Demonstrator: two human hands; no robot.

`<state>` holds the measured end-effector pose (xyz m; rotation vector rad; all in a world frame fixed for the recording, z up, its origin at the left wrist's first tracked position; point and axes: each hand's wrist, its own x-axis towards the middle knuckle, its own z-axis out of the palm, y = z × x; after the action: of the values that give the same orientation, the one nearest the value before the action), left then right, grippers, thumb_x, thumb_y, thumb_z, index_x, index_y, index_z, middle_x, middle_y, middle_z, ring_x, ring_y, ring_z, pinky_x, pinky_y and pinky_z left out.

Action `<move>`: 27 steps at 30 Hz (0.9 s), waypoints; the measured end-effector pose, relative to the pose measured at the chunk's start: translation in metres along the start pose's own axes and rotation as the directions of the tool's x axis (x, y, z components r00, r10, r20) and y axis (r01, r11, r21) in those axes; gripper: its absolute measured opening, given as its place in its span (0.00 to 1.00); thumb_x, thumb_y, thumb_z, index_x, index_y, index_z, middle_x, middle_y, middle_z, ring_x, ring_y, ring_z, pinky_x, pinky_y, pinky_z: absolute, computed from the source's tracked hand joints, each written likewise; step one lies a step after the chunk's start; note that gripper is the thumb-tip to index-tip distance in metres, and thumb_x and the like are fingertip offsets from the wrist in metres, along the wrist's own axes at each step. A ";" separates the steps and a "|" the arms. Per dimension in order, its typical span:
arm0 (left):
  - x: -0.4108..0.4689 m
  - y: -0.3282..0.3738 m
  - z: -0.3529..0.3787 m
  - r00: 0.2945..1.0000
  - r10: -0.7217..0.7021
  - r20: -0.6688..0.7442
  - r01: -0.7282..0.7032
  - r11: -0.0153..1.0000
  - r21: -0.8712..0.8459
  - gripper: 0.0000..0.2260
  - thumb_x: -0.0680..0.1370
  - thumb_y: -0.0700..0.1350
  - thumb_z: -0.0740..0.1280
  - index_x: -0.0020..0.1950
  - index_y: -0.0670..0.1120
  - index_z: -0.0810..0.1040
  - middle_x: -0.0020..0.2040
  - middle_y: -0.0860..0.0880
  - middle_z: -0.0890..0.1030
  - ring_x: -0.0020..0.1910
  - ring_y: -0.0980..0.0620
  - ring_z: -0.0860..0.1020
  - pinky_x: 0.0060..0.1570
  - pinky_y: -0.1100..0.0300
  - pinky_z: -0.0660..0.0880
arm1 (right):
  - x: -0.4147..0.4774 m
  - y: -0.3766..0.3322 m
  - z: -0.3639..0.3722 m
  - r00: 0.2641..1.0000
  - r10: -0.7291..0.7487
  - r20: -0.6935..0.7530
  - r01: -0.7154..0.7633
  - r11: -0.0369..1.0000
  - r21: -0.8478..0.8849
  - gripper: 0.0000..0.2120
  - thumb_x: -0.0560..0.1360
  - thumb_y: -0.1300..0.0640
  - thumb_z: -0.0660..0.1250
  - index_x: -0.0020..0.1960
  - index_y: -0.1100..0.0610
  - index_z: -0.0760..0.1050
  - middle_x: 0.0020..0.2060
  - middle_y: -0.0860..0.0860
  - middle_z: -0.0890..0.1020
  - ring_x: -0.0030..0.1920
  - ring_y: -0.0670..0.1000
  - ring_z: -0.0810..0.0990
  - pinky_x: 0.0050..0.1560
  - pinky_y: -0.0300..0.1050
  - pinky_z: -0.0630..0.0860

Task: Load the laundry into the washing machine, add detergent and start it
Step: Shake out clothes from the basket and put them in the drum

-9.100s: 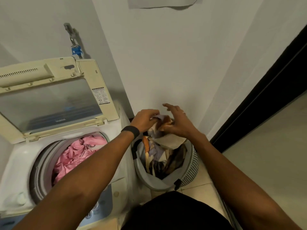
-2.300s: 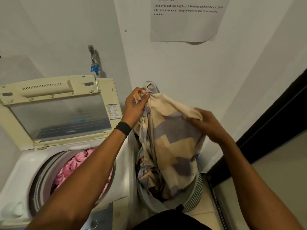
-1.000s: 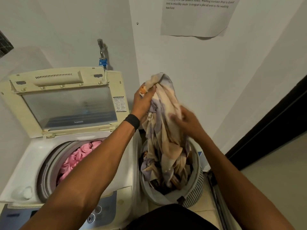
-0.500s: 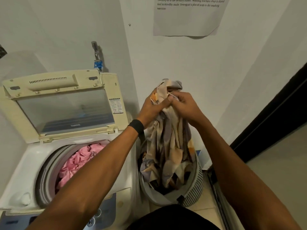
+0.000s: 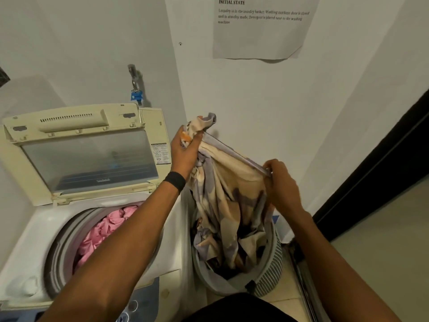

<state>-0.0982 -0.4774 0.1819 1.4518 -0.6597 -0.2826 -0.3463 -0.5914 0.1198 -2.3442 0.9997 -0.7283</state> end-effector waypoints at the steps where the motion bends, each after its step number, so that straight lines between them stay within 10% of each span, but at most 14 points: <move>1: 0.000 -0.001 -0.002 1.000 0.006 -0.011 -0.006 1.000 0.001 0.06 0.81 0.46 0.71 0.58 0.50 0.80 0.55 0.45 0.84 0.54 0.51 0.82 0.60 0.44 0.78 | 0.004 0.006 -0.007 0.999 0.009 -0.032 -0.011 0.998 -0.067 0.08 0.80 0.61 0.60 0.57 0.51 0.70 0.53 0.51 0.76 0.47 0.58 0.78 0.42 0.53 0.74; 5: -0.009 0.001 -0.003 0.999 0.017 0.027 -0.017 1.000 -0.002 0.13 0.79 0.55 0.72 0.59 0.50 0.77 0.55 0.46 0.83 0.54 0.50 0.82 0.59 0.45 0.79 | 0.037 -0.019 -0.042 0.988 -0.012 -0.157 0.038 0.986 0.165 0.08 0.80 0.64 0.63 0.54 0.55 0.79 0.48 0.48 0.82 0.50 0.50 0.81 0.48 0.46 0.76; 12: -0.034 0.021 0.041 0.847 0.033 0.531 -0.083 0.994 0.069 0.32 0.67 0.50 0.79 0.69 0.54 0.72 0.63 0.54 0.80 0.62 0.57 0.79 0.66 0.51 0.77 | 0.065 -0.118 -0.024 0.995 0.078 -0.057 -0.019 0.735 0.678 0.07 0.76 0.56 0.75 0.48 0.56 0.77 0.43 0.53 0.85 0.44 0.47 0.85 0.46 0.42 0.81; 17: -0.019 0.008 0.029 0.955 -0.009 0.295 0.014 1.000 -0.014 0.25 0.72 0.50 0.78 0.65 0.42 0.79 0.59 0.43 0.84 0.60 0.44 0.82 0.65 0.38 0.76 | 0.054 -0.085 -0.012 0.995 0.033 -0.096 0.026 0.831 0.555 0.12 0.78 0.50 0.73 0.49 0.56 0.73 0.39 0.44 0.77 0.38 0.43 0.76 0.43 0.39 0.74; 22: -0.008 0.012 0.024 0.978 -0.037 0.207 0.046 0.998 -0.040 0.19 0.75 0.43 0.72 0.66 0.42 0.79 0.60 0.43 0.84 0.61 0.44 0.82 0.65 0.43 0.77 | -0.002 -0.014 0.046 0.976 -0.033 0.216 -0.010 0.981 0.195 0.05 0.83 0.53 0.64 0.52 0.54 0.75 0.39 0.50 0.81 0.39 0.52 0.79 0.45 0.59 0.79; 27: -0.003 0.007 0.012 0.992 -0.044 0.121 0.045 0.999 -0.006 0.10 0.80 0.41 0.71 0.61 0.45 0.78 0.47 0.48 0.83 0.37 0.47 0.79 0.36 0.55 0.78 | 0.023 -0.025 0.002 0.989 0.148 0.008 -0.143 0.939 0.313 0.11 0.84 0.58 0.59 0.45 0.61 0.71 0.36 0.50 0.77 0.38 0.49 0.75 0.42 0.48 0.72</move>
<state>-0.1091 -0.4845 0.1879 1.4508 -0.7233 -0.4104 -0.3191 -0.5925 0.1402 -1.9736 0.9734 -0.7848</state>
